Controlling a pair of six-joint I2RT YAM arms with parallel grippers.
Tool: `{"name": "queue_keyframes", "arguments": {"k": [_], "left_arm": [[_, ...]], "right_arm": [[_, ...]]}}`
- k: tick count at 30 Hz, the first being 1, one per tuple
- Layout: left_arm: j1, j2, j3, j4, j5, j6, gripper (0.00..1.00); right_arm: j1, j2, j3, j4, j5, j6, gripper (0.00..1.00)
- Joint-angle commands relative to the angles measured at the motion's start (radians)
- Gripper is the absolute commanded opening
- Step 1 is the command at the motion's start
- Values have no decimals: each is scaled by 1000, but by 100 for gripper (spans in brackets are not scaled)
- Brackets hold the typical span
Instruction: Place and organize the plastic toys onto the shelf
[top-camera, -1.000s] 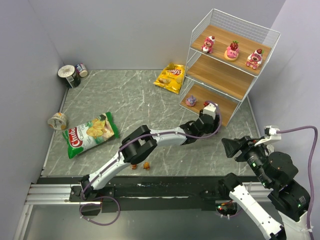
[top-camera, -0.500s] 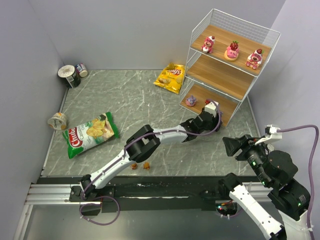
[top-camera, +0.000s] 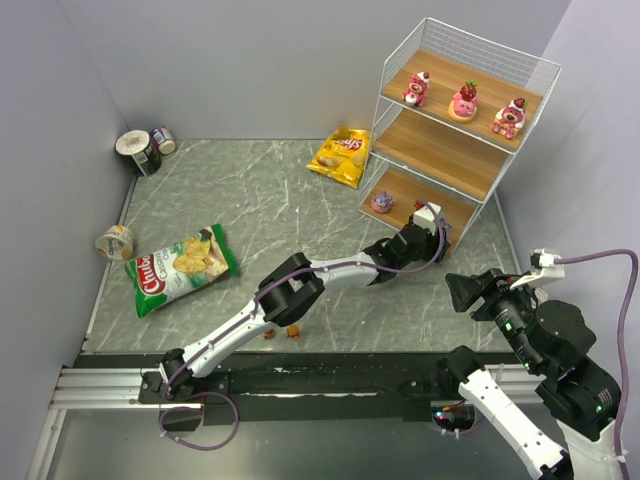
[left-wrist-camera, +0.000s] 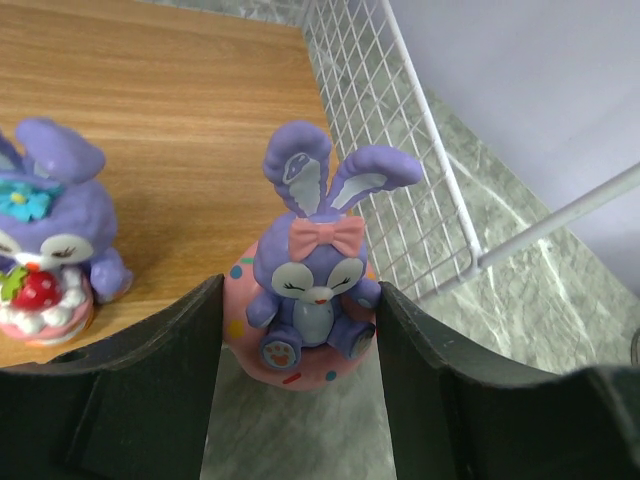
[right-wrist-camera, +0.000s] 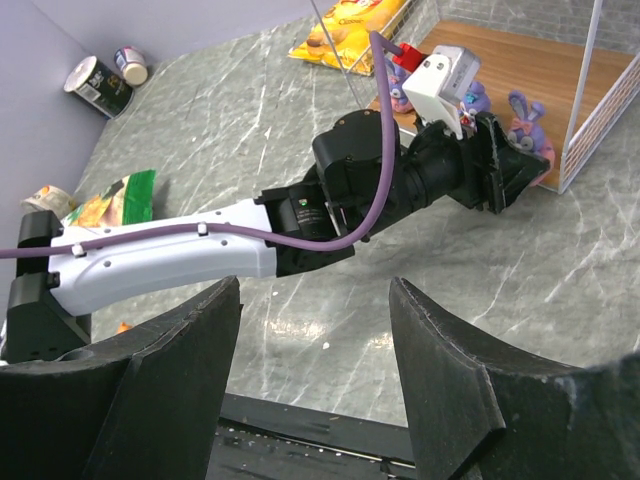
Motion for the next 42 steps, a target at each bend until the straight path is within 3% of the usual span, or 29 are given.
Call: {"name": "queue_keyframes", "arguments": {"k": [1, 20, 26, 30, 42], "left_arm": [[5, 29, 78, 71, 17, 22, 29], [18, 116, 159, 101, 18, 40, 43], [15, 115, 156, 101, 6, 49, 54], [14, 115, 155, 106, 13, 55, 66], [9, 98, 118, 132, 23, 54, 75]], "right_arm": [[3, 14, 21, 1, 21, -16, 68], [5, 11, -4, 10, 17, -19, 69], [3, 8, -5, 10, 20, -23, 69], [3, 8, -8, 7, 21, -22, 69], [3, 3, -13, 10, 31, -24, 69]]}}
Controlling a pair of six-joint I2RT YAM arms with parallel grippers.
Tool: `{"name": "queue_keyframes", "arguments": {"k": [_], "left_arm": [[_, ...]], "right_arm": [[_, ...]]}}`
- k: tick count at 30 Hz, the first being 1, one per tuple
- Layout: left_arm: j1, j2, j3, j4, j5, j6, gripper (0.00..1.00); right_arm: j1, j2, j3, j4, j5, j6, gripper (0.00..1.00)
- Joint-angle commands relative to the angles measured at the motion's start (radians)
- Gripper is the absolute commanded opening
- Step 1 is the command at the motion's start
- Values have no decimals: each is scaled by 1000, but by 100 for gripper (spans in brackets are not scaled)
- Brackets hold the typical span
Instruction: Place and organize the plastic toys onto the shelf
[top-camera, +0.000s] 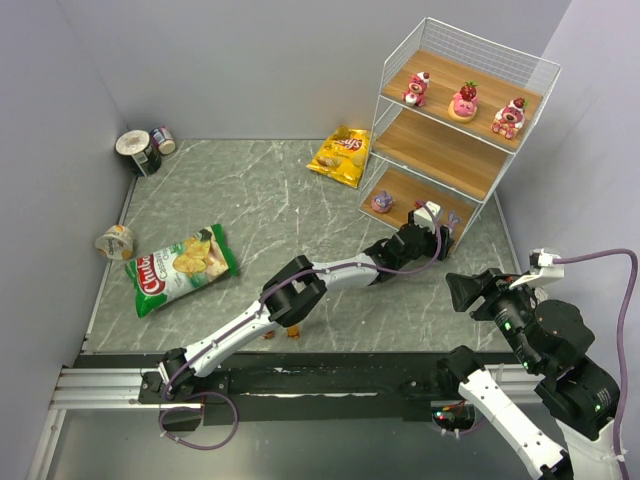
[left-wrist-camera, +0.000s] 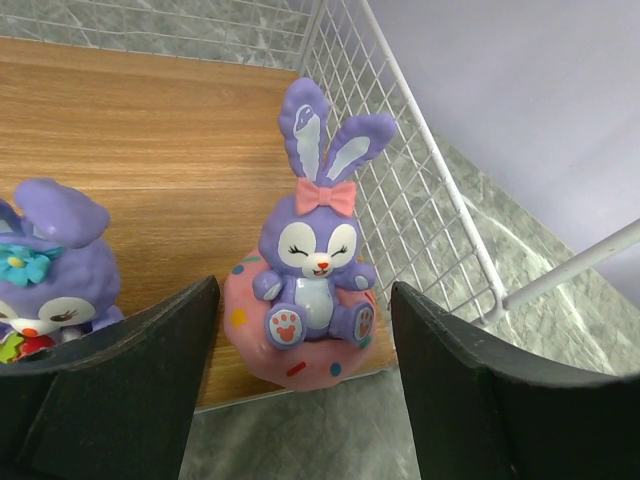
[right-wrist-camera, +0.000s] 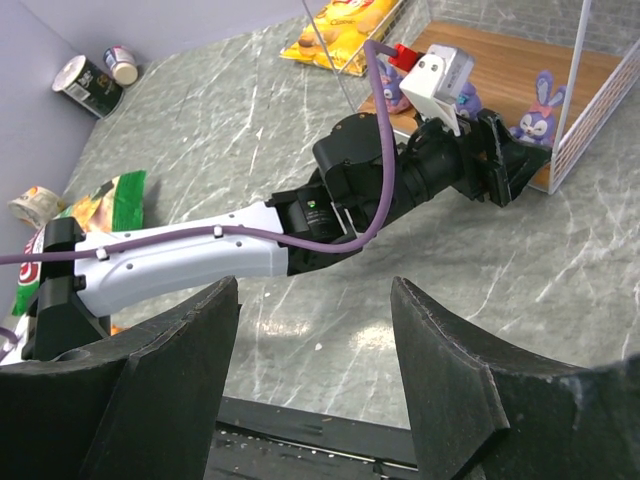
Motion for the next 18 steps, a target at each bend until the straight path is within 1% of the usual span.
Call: {"name": "queue_keyframes", "arguments": {"k": [1, 5, 12, 18], "left_arm": [[-6, -13, -10, 51, 7, 10, 75], [-7, -36, -45, 66, -1, 10, 76], [-29, -134, -181, 132, -41, 28, 84], [-43, -205, -272, 147, -84, 45, 86]], "right_arm": [[3, 3, -7, 10, 17, -13, 69], [3, 2, -10, 9, 17, -13, 70], [3, -1, -15, 1, 22, -2, 70], [3, -9, -20, -2, 16, 9, 70]]}}
